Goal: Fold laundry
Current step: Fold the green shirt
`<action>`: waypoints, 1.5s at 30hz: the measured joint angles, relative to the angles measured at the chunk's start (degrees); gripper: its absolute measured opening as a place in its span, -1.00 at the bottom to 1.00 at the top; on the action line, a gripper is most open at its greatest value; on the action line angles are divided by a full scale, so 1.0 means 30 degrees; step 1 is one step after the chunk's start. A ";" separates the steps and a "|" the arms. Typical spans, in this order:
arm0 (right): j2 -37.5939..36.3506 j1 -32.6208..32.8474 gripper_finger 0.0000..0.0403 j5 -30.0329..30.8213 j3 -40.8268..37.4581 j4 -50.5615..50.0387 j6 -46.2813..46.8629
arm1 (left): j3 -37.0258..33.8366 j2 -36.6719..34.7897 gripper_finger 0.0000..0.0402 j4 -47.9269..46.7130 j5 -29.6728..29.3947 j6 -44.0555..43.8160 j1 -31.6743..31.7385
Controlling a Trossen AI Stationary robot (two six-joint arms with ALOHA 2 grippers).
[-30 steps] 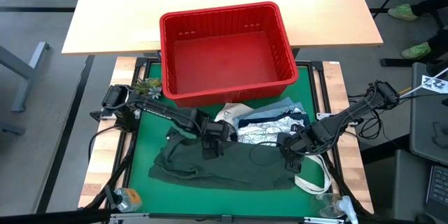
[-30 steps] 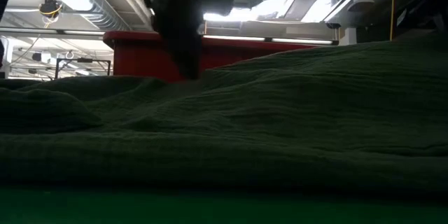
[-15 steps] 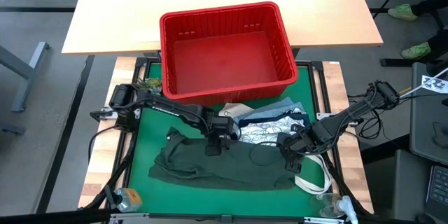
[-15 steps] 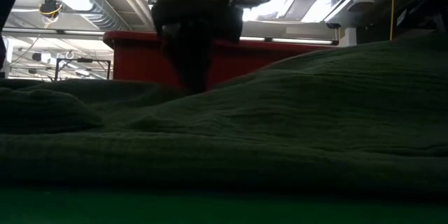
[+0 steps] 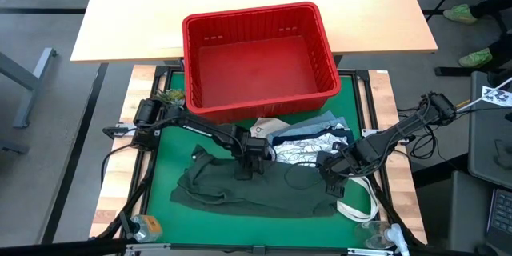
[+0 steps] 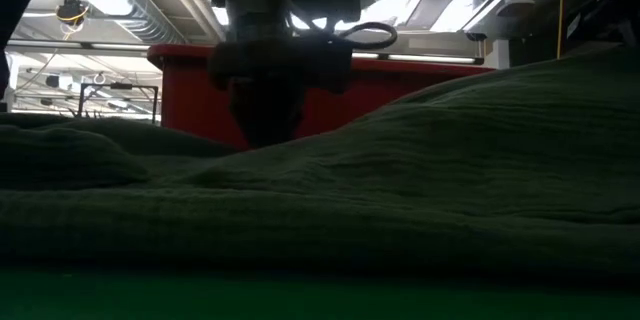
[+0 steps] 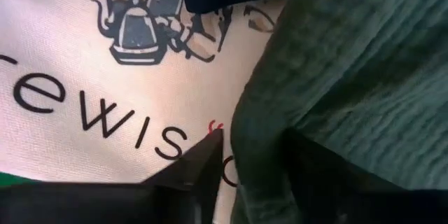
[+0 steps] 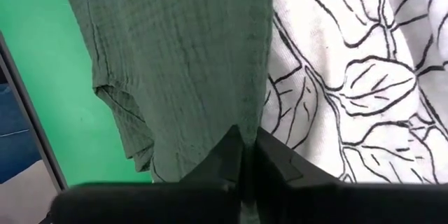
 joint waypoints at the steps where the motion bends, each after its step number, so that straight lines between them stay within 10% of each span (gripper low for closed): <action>1: 0.0000 0.0000 -0.90 -0.0007 0.0000 0.0000 0.0001 | -0.0001 0.0000 -0.35 -0.0004 0.0000 -0.0003 -0.0002; 7: -0.0131 0.0000 -0.96 -0.0185 0.0004 -0.0004 0.0038 | 0.0192 -0.0058 -0.94 -0.0435 0.0051 -0.0834 -0.0039; 26: -0.0291 -0.0010 -0.98 0.0950 0.5032 -0.9979 0.2721 | 0.6512 -0.0248 -0.99 -0.2326 -0.1373 -0.0303 -0.1242; 45: -0.0794 -0.4806 -0.98 0.3526 0.5056 -0.9967 0.0213 | 0.6988 -0.0248 -1.00 -0.4602 -0.2691 -0.0518 -0.0737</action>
